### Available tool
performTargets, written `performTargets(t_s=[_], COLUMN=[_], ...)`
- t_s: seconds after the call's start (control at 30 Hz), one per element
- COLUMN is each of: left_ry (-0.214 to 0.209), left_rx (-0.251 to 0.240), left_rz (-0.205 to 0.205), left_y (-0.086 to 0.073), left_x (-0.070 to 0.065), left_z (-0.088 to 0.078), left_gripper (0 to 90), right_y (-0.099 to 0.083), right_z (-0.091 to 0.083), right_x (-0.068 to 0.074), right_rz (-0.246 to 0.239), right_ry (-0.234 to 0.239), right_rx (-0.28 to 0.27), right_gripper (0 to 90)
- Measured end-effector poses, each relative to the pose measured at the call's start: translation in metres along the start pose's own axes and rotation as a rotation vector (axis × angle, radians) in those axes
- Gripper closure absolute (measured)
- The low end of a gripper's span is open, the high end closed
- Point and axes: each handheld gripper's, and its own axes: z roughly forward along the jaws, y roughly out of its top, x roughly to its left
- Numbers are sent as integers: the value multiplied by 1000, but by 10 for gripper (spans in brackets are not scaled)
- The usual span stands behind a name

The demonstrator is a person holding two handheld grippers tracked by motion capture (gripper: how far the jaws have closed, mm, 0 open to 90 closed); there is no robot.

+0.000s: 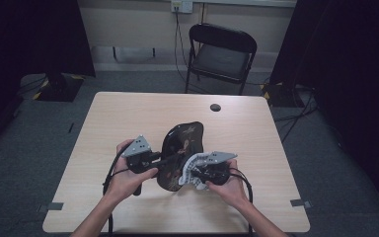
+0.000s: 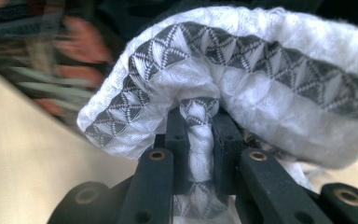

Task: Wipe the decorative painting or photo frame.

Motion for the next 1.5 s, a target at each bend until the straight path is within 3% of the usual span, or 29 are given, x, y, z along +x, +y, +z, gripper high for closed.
performTargets(t_s=[0.03,0.1,0.2,0.23,0.33,0.47,0.57,0.7,0.77,0.83,0.97,1.03,1.1,1.2,1.5], left_ry=[1,-1,0,2,1,2,0,-4,0,3,13,19,20,23,27], left_rx=[-1,-3,-1,-2,0,-2,-5,-4,-4,-4,-2,-8,-11,-16,-15], left_rz=[1,-4,-3,-4,-1,-7,-15,-14,-8,-7,-2,-2,-7,-7,-16], left_y=[0,0,0,0,0,0,-1,0,0,0,0,0,-1,-1,0], left_x=[0,0,0,0,0,0,1,1,2,2,2,3,4,4,5], left_z=[0,0,0,0,0,-1,-1,-1,-1,-1,-1,-1,-1,-1,-2], left_gripper=[726,726,728,728,730,736,733,735,738,740,750,764,773,771,775], right_y=[-1,-2,-3,-3,-4,-7,-8,-11,-13,-12,-9,-9,-8,-8,-13], right_z=[-1,-1,0,4,10,15,13,7,6,7,12,16,18,18,4], right_x=[-4,-7,-2,8,21,23,11,-14,-19,-15,8,20,23,16,-24], right_rz=[5,17,1,-23,-63,-63,-41,3,23,4,-36,-30,-35,-24,61], right_ry=[-19,-12,21,67,128,124,53,-79,-92,-68,47,105,121,105,-90], right_rx=[4,4,8,22,55,77,82,83,82,80,75,73,74,76,54], right_gripper=[803,802,801,800,801,805,805,804,805,805,804,802,803,804,798])
